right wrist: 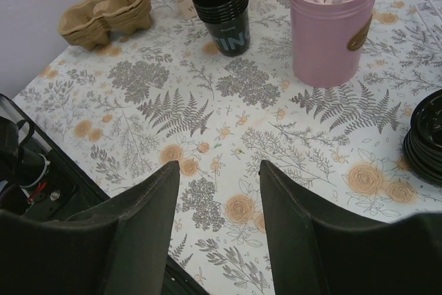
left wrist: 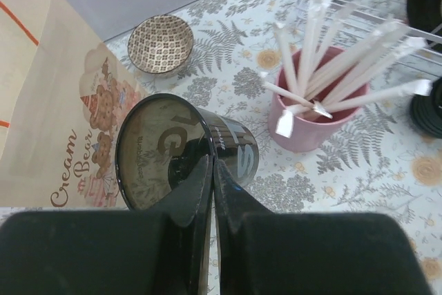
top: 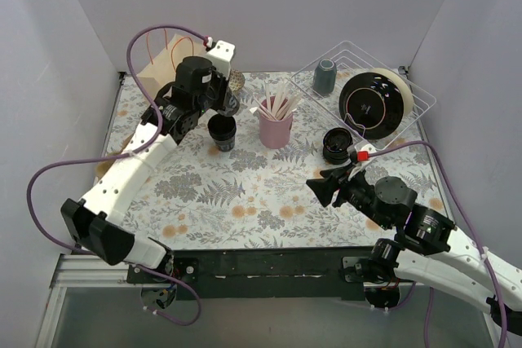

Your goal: Pack the takeout coffee

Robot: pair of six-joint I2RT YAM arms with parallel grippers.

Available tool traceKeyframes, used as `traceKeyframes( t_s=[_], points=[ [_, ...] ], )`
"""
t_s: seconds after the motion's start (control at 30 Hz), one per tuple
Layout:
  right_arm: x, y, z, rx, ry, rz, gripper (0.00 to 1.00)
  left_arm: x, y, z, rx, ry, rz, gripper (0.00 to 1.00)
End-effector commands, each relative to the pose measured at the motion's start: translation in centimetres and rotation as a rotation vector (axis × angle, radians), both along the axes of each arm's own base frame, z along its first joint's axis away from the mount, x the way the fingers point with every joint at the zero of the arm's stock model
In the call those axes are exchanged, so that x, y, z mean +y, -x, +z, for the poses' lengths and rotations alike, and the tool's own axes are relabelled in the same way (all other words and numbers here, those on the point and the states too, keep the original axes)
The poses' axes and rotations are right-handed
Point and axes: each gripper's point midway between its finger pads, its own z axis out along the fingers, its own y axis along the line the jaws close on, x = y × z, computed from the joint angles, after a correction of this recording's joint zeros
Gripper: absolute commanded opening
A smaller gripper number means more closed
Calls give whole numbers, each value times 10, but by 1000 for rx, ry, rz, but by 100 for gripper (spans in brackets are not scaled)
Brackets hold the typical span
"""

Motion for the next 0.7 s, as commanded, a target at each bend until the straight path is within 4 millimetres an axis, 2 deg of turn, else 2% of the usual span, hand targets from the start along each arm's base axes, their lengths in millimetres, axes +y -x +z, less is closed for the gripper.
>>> traceKeyframes(
  t_s=[0.0,0.03,0.13,0.23,0.27,0.3,0.37,0.4,0.47,0.5,0.67],
  points=[
    [-3,3,31,-28,-74,0,58,-15,45,43,-80,0,-122,0],
    [-4,3,33,-29,-79,0,58,-15,57,51,-94,12,-141,0],
    [-6,5,31,-20,-74,-2,58,-27,90,52,-68,34,-200,0],
    [-13,7,29,-5,-73,-13,58,-38,114,24,13,32,-214,0],
    [-16,8,31,-6,-77,-21,58,-40,121,5,48,11,-215,0],
    [-21,6,31,-3,-76,-46,58,-52,133,-3,71,22,-232,0],
    [-31,7,33,-9,-81,-73,58,-59,141,-21,85,-3,-220,0],
    [-36,6,34,-12,-88,-94,58,-72,151,-38,96,-25,-242,0],
    [-41,7,37,-17,-102,-104,58,-73,151,-56,89,-65,-190,0],
    [-42,8,38,-19,-107,-102,58,-79,154,-73,105,-93,-191,0],
    [-46,9,33,-8,-98,-108,58,-96,152,-96,116,-106,-195,0]
  ],
)
